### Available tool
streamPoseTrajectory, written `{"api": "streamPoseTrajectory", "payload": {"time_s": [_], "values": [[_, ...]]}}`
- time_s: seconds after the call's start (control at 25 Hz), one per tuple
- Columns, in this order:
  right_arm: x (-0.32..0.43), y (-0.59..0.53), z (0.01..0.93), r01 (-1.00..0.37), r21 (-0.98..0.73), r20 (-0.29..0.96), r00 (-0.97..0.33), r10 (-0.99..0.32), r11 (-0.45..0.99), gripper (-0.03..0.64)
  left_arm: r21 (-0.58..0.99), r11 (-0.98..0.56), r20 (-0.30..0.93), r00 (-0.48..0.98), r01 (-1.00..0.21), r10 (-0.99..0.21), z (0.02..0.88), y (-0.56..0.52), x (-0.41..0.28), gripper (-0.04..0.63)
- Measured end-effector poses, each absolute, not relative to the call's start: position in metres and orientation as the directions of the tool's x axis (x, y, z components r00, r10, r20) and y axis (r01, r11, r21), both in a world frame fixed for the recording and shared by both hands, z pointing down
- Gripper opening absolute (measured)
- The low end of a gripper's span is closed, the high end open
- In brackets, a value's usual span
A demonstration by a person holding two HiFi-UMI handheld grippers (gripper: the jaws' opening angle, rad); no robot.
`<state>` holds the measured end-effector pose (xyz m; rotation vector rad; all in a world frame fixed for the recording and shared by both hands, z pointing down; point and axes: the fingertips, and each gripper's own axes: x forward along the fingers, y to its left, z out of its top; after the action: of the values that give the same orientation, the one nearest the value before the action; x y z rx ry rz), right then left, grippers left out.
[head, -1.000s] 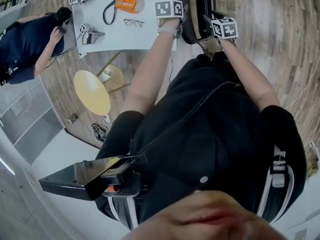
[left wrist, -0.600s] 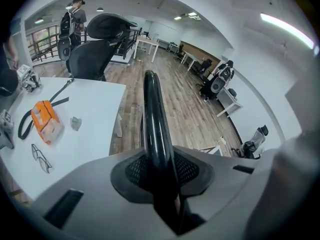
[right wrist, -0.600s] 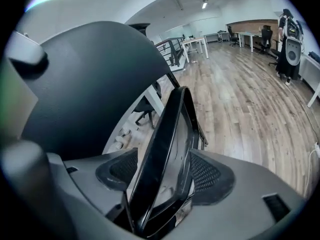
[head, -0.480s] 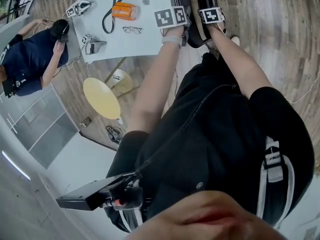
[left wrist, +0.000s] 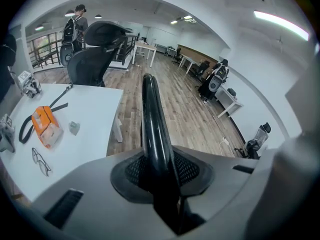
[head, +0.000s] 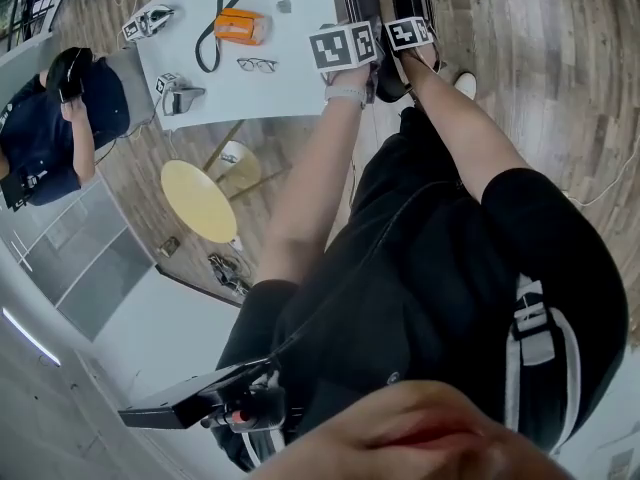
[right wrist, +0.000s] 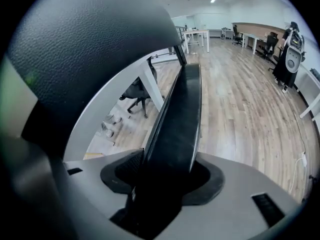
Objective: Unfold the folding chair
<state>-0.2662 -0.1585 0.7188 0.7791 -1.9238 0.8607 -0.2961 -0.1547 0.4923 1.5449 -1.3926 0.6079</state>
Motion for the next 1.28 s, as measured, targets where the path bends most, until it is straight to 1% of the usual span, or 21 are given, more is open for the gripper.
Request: {"api": "streamPoseTrajectory", "payload": {"time_s": [0.04,0.12,0.24,0.28,0.36,0.4,0.44,0.56,0.6,0.72,1.04,1.28], "values": [[-0.265,-0.16,0.718,-0.782,-0.262,0.88,-0.434,-0.193,0.565,0.225,0.3,0.073,0.843,0.229,-0.951,-0.486,0.493,-0.155,-0.296,0.081],[-0.263,-0.161,0.717,-0.784,-0.273,0.873,-0.446,-0.2,0.558,0.206,0.289,0.058,0.839,0.223,-0.956,-0.496,0.493,-0.155,-0.298,0.081],[-0.26,-0.162,0.718,-0.786,-0.291,0.867,-0.458,-0.198,0.546,0.199,0.29,0.054,0.829,0.222,-0.956,-0.513,0.493,-0.153,-0.303,0.081],[-0.263,-0.161,0.717,-0.78,-0.322,0.854,-0.484,-0.191,0.537,0.198,0.293,0.051,0.826,0.226,-0.955,-0.516,0.494,-0.152,-0.303,0.081],[-0.281,-0.155,0.712,-0.73,-0.464,0.781,-0.605,-0.158,0.503,0.192,0.301,0.042,0.821,0.236,-0.953,-0.52,0.494,-0.152,-0.303,0.083],[-0.285,-0.153,0.711,-0.708,-0.508,0.752,-0.642,-0.147,0.49,0.19,0.306,0.041,0.818,0.241,-0.951,-0.523,0.494,-0.152,-0.304,0.083],[-0.28,-0.153,0.713,-0.713,-0.505,0.756,-0.637,-0.149,0.486,0.19,0.312,0.041,0.814,0.245,-0.949,-0.526,0.495,-0.151,-0.305,0.083],[-0.238,-0.161,0.726,-0.79,-0.366,0.847,-0.502,-0.177,0.491,0.19,0.332,0.043,0.805,0.26,-0.942,-0.533,0.498,-0.149,-0.313,0.083],[-0.232,-0.163,0.727,-0.793,-0.357,0.851,-0.494,-0.179,0.494,0.19,0.337,0.039,0.803,0.265,-0.941,-0.534,0.498,-0.149,-0.315,0.083],[-0.231,-0.167,0.726,-0.773,-0.386,0.832,-0.528,-0.174,0.503,0.19,0.345,0.023,0.795,0.279,-0.938,-0.539,0.498,-0.149,-0.321,0.084],[-0.214,-0.171,0.732,-0.769,-0.432,0.823,-0.55,-0.143,0.471,0.186,0.389,0.033,0.787,0.314,-0.921,-0.531,0.511,-0.14,-0.347,0.083],[-0.187,-0.179,0.734,-0.742,-0.494,0.791,-0.6,-0.121,0.454,0.186,0.419,0.053,0.781,0.329,-0.907,-0.531,0.52,-0.137,-0.356,0.082]]}}
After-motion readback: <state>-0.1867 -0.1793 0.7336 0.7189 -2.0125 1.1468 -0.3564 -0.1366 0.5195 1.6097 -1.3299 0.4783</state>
